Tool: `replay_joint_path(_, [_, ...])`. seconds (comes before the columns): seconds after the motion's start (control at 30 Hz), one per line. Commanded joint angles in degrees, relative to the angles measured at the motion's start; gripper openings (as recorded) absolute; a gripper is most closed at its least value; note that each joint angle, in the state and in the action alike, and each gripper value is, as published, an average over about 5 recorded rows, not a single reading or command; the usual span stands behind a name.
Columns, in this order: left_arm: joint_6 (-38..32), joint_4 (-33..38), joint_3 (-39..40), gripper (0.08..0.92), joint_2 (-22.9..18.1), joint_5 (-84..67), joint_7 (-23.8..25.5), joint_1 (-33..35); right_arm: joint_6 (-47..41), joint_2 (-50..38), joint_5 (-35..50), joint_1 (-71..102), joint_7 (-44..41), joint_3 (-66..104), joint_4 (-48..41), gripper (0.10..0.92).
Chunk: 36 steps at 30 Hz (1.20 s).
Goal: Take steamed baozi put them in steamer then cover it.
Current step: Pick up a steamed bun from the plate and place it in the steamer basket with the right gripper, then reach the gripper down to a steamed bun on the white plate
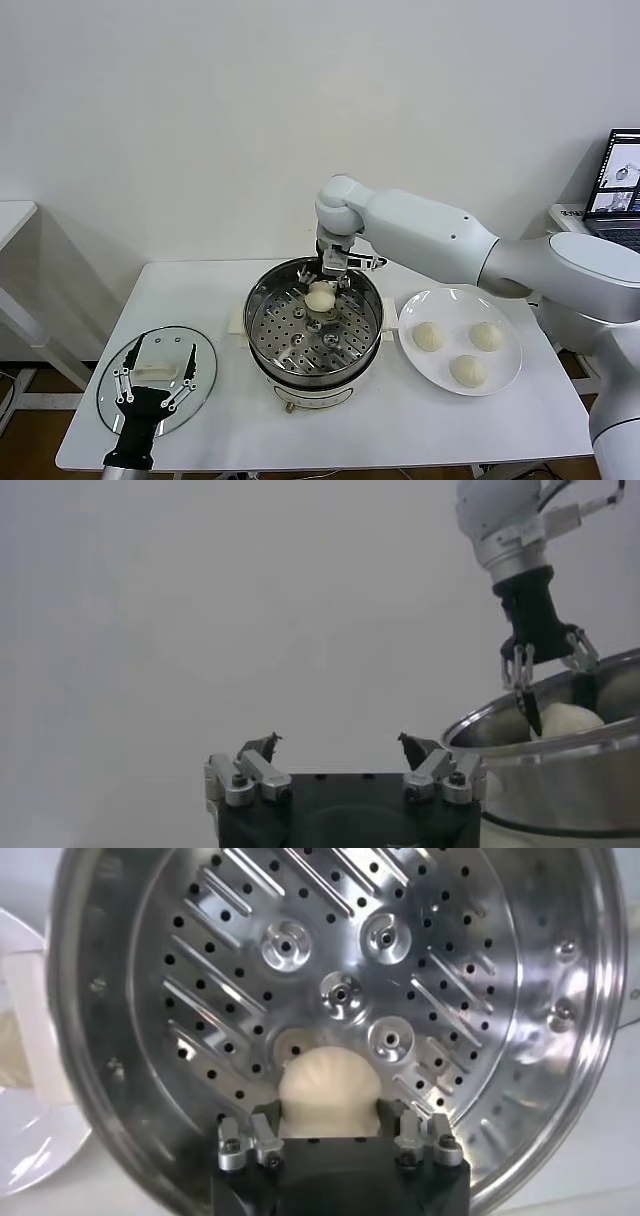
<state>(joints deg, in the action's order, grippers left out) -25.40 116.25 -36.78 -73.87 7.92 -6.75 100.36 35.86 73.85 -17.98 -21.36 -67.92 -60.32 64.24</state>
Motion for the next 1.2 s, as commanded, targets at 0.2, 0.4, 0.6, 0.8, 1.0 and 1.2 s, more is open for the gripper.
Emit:
replay_joint_path(0.2, [-0.24, -0.32, 0.11, 0.823, 0.18, -0.03, -0.06, -0.19, -19.78, -15.17, 22.69, -7.50, -7.80, 0.96, 10.72, 0.822])
replay_joint_path(0.4, [-0.24, -0.45, 0.78, 0.823, 0.50, 0.02, -0.05, -0.81, -34.56, -28.90, 38.86, -14.81, -6.45, -7.97, 10.05, 0.823])
replay_joint_path(0.6, [-0.30, -0.79, 1.45, 0.823, 0.93, 0.19, -0.02, -1.25, -39.03, -36.11, 42.38, -12.91, -1.83, -18.39, 6.02, 0.823])
replay_joint_path(0.8, [-0.27, -0.70, 1.64, 0.823, 0.88, 0.30, -0.11, -1.39, -40.33, -35.87, 41.84, -3.56, 3.18, -19.14, 2.47, 0.823])
replay_joint_path(1.0, [-0.57, -0.62, 0.79, 0.823, 0.56, 0.32, -0.27, -0.74, -40.75, -31.46, 39.05, 3.41, 5.52, -14.70, -1.88, 0.823])
replay_joint_path(1.2, [-1.01, -0.37, 0.43, 0.823, 0.06, 0.61, -0.54, -0.09, -40.49, -26.91, 35.77, 7.60, 5.86, -10.24, -6.42, 0.823])
